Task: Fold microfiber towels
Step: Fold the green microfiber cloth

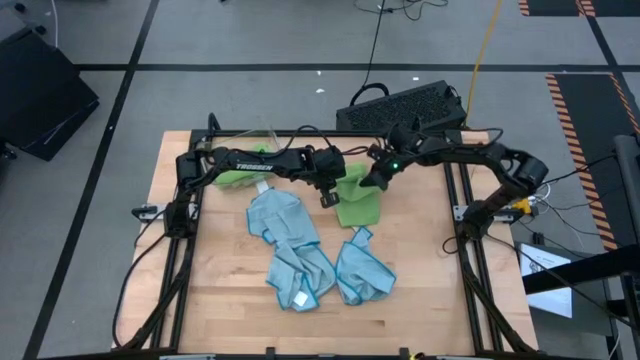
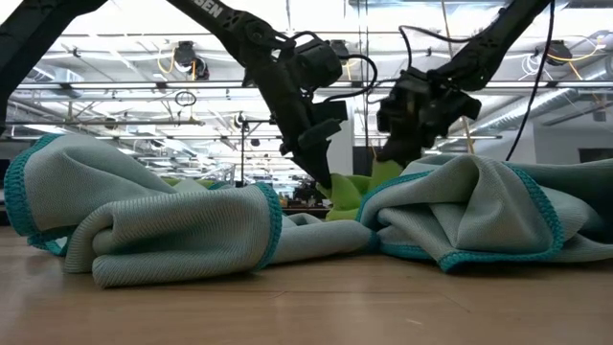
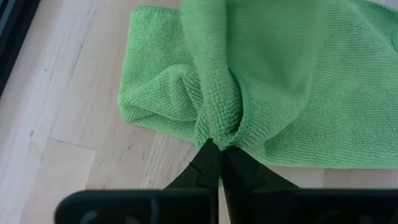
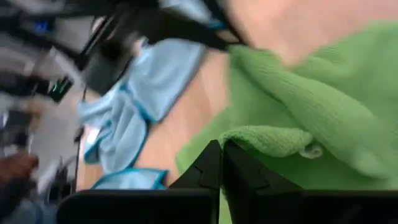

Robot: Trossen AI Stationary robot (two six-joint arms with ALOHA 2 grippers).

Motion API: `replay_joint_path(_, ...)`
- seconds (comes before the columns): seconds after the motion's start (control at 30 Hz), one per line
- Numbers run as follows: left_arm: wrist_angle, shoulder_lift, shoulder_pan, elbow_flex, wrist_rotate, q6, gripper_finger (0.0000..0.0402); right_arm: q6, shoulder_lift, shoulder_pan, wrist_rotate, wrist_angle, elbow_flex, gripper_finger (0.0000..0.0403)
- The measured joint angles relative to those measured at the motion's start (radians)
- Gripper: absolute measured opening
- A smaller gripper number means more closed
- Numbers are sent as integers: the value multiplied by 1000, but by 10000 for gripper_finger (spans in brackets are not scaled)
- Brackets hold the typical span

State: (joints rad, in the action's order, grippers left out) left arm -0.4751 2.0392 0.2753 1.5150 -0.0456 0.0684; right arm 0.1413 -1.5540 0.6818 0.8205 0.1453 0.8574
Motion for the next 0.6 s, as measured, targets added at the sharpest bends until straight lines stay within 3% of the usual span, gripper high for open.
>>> replay_joint_path(0.23,0,0,6,0,11,6,20,-253,15,-43,-81,-5,0,1)
replay_joint_path(0.4,0,0,8,0,48,16,6,-297,15,-28,-270,7,0,1)
replay_joint_path(0.6,0,0,9,0,61,39,18,-342,15,-9,-296,9,0,8)
